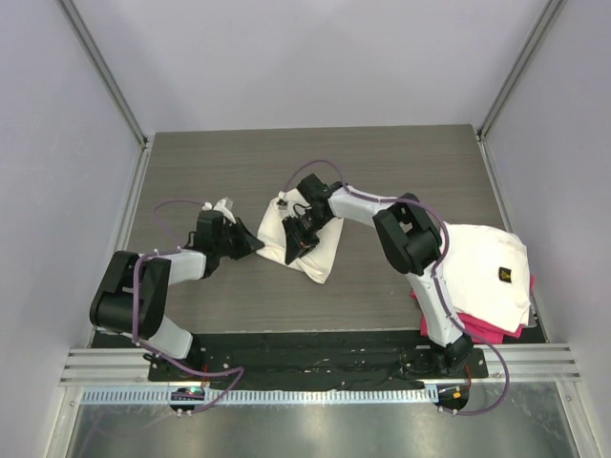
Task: Fold the napkin, place the utensils inside, and roll it up
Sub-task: Roll the napkin with the utensil
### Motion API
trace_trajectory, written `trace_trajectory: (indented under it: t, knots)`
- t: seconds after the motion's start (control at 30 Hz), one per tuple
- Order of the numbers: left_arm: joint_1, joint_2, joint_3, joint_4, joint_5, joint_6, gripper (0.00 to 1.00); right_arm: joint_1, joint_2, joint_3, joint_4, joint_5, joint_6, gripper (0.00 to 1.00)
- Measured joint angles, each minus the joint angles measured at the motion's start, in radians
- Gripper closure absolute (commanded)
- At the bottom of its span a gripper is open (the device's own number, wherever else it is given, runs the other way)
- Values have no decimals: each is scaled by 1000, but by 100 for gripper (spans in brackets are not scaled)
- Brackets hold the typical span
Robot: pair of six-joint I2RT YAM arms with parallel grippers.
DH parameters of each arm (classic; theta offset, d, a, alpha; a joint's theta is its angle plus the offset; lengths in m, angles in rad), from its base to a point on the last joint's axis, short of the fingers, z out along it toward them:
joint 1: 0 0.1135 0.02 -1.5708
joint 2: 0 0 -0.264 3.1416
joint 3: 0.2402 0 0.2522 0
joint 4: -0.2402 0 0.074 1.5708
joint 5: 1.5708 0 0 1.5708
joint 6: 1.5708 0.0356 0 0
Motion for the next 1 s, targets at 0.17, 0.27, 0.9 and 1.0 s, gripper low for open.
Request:
trace_trajectory:
  t: [0.17,0.27,0.9,1.0]
  knots:
    - [2,-3,68,-139,-26,33,100,9,-159,-118,39,130,-22,42]
    - [2,-6,99,-212,-35,50,100,21,-320,-238,97,236,-48,34]
    - [7,-6,194,-444,-54,74,100,323,-642,-639,404,892,-215,29]
    - [7,-6,199,-455,-56,74,100,334,-614,-639,407,903,-225,29]
